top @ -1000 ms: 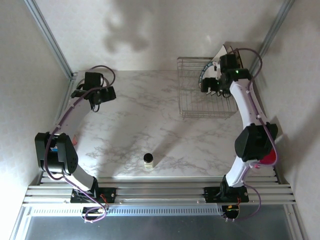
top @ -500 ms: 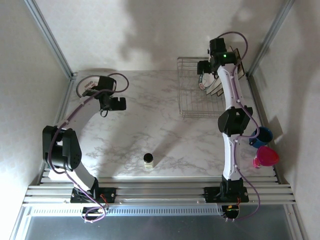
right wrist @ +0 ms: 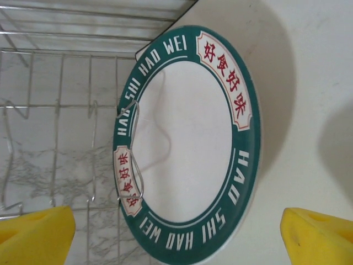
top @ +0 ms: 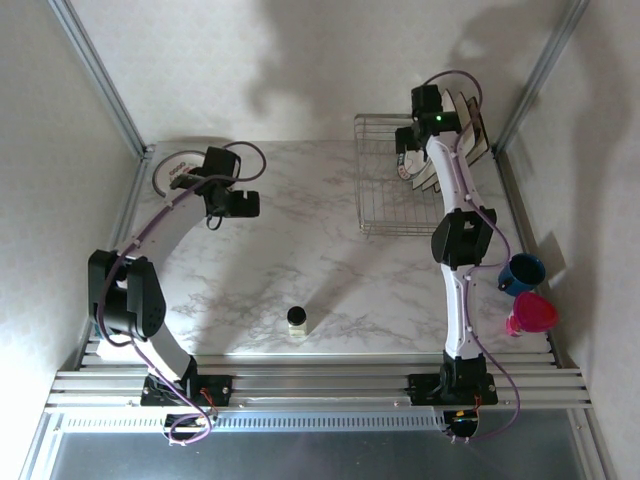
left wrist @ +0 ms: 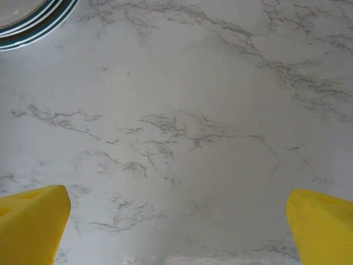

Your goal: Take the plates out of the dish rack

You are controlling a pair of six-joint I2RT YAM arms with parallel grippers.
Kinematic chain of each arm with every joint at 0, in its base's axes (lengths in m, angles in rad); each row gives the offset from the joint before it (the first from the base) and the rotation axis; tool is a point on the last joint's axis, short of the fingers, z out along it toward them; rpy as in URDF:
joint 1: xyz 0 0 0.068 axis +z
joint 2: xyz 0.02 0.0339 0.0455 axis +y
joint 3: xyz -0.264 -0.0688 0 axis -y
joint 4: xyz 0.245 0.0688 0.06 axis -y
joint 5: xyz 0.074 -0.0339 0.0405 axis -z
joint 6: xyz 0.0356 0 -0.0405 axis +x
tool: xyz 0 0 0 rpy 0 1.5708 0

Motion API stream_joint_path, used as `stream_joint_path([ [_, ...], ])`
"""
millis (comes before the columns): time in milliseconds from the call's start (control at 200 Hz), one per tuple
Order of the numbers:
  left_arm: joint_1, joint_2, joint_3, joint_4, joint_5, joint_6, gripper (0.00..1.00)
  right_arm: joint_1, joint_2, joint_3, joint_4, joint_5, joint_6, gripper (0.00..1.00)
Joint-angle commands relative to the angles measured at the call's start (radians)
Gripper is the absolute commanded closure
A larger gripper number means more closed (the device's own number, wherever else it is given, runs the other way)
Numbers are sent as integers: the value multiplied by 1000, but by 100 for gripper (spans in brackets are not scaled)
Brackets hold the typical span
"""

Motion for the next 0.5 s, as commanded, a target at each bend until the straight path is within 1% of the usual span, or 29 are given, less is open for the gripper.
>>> stream_joint_path([
  [0,-10,18,37,-29,-9,18,0,9,38,25,46,53,-11,4],
  [130,-10,22,41,-27,-8,20,0,8,64,26,76,61,-11,4],
  [280,-12,30,50,-25,-8,22,0,9,89,41,96,29,4,4],
  [496,-13,51,64,-29,-8,29,0,8,108,55,131,-28,36,12],
])
